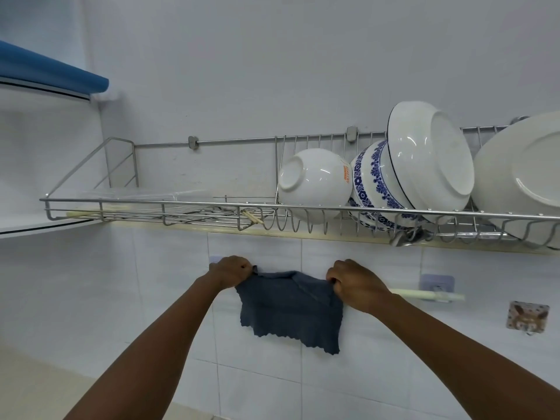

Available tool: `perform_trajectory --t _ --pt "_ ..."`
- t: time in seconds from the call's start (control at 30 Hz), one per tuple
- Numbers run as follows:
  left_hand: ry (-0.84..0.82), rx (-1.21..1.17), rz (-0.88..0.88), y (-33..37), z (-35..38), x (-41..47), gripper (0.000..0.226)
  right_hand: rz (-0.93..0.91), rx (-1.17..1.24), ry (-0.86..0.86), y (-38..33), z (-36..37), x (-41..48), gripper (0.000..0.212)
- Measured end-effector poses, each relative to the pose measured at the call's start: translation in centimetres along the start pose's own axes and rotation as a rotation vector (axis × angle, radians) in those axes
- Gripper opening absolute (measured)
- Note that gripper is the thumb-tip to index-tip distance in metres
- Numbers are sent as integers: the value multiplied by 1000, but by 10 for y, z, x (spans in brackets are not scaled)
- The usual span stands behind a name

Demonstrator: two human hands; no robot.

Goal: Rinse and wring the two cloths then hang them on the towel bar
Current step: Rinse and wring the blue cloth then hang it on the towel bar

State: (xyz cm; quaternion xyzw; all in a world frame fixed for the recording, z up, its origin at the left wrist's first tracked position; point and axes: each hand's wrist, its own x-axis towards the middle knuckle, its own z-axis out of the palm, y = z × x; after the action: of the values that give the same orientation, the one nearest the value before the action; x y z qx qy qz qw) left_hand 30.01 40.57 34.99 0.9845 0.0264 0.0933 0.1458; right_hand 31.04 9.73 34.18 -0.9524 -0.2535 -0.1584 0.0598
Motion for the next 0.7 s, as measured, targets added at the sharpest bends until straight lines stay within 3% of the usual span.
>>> perform_trajectory --t 0.07,0.17,0.27,0.3,0.37,0.47,0.57,0.63,0.7 --pt "-19 169 -41 -6 1 0 42 -2 -38 45 -1 5 -6 20" --pt "59 211 -88 -12 0 0 34 -17 -134 41 -6 6 -5 36" --pt "267 242 -133 -12 -7 -1 30 36 -85 58 -11 -1 1 19" --pt "280 297 -118 -11 -9 -3 26 66 -55 50 -12 -1 4 14" --pt "228 412 -57 -14 -6 -4 16 175 7 17 -15 -2 8 29" --pt "204 488 -29 -28 0 -9 33 254 27 55 -15 -5 8 34" --pt "238 467 -34 -37 -3 -17 34 54 40 154 -18 -4 2 17" --pt "268 496 13 -38 -1 -20 40 -81 6 99 -23 -4 -2 17" --pt "263 495 56 -37 5 -25 53 -14 -74 21 -28 -3 -2 23"
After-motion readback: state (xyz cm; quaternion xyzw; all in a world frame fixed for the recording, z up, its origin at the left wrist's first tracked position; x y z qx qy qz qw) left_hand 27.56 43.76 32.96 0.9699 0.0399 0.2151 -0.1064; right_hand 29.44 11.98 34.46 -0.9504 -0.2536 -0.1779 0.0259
